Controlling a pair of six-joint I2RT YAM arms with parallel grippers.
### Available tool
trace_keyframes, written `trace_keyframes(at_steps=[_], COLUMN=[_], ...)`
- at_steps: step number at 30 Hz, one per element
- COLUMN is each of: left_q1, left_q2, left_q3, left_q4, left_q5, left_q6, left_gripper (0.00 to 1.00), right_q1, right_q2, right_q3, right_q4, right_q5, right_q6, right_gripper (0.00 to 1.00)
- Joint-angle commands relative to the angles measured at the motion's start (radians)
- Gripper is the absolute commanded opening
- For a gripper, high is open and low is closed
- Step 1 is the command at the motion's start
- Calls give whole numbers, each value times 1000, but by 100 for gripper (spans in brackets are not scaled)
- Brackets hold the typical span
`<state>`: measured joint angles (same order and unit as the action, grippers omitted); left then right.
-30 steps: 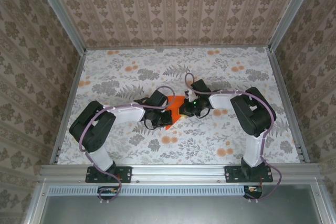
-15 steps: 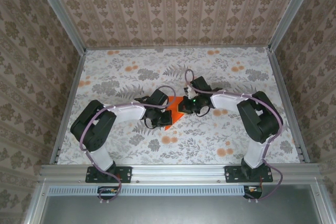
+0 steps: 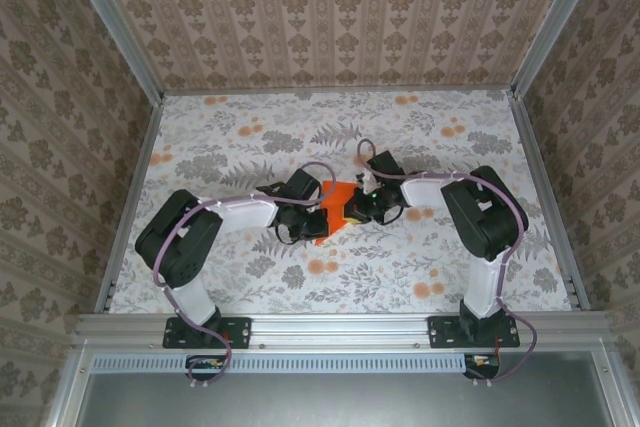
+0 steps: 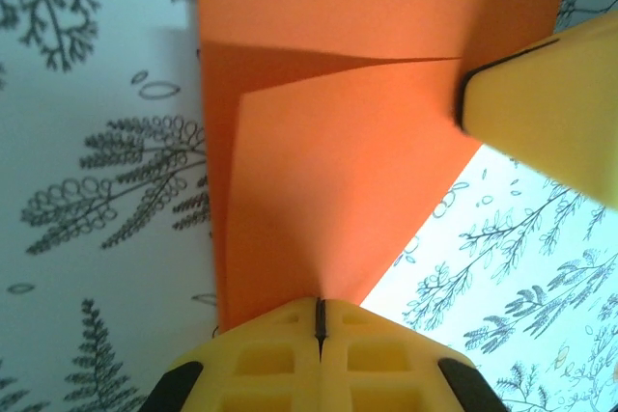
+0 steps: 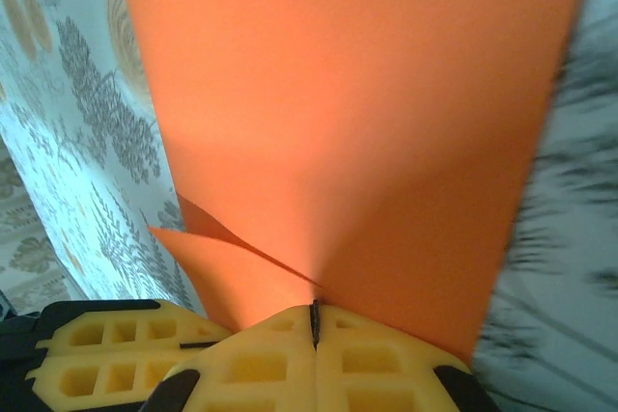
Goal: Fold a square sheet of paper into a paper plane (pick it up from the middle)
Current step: Third fold the triangle at the center of the table.
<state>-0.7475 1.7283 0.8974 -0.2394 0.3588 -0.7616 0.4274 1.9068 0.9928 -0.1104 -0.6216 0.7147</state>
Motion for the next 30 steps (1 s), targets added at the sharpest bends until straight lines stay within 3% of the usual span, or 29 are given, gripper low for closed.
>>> trace_keyframes(at_steps=[1, 10, 19, 30], left_q1=[12, 15, 17, 1], left_q2=[34, 37, 37, -41], left_q3=[-15, 11, 25, 37], left_q4=[-92, -86, -93, -47], left_q5=[-18, -5, -4, -2], left_q6=[38, 76, 84, 72], left_gripper=[0, 0, 0, 0], right_q1=[-72, -32, 74, 79], right_q2=[-33, -146, -42, 4], right_q3=[-30, -54, -12, -53], right_q4=[-33, 14, 80, 63], right_q5=[116, 96, 39, 79], right_q6=[13, 59, 117, 133], right_gripper=[2, 2, 2, 2])
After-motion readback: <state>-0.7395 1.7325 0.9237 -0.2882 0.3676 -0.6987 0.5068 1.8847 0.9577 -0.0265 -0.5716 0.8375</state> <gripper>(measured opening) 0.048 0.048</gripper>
